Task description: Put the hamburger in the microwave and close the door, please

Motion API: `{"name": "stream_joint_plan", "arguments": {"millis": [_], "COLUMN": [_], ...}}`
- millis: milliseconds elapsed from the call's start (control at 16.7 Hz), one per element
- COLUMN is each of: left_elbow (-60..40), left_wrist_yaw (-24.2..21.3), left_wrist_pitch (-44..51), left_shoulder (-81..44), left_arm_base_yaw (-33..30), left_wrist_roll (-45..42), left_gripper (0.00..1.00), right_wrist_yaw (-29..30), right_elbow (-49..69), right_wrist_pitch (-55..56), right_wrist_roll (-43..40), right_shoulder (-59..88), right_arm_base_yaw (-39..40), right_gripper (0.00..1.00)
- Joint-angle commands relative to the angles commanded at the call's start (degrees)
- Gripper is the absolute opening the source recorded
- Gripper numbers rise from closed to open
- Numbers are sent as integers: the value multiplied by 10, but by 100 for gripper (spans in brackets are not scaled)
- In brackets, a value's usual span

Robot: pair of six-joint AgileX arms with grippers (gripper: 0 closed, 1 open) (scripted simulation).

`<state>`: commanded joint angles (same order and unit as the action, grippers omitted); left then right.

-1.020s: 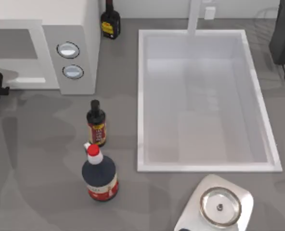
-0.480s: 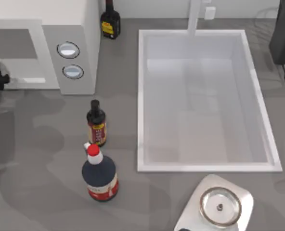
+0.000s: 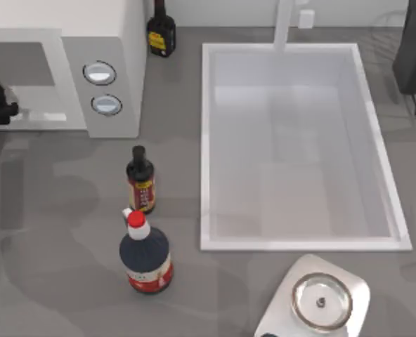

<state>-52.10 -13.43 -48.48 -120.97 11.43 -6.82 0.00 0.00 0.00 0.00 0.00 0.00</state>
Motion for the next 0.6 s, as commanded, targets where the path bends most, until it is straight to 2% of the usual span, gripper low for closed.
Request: {"name": "stream_joint_plan", "arguments": {"millis": [360, 600], "left_elbow": [-158, -281], "left_wrist_yaw": [23, 30], "left_wrist_pitch": [81, 140], "left_shoulder": [-83, -153], "left_arm_base_yaw": [-44, -49], "left_wrist_roll": [-14, 2], "left_gripper": [0, 0], "right_wrist_yaw": [0, 0], "right_elbow": [0, 0], "right_wrist_pitch": [0, 0], "right_wrist_roll": [0, 0], "right_shoulder": [0, 0], "right_arm_base_yaw": [0, 0], "right_gripper": [100, 100]}}
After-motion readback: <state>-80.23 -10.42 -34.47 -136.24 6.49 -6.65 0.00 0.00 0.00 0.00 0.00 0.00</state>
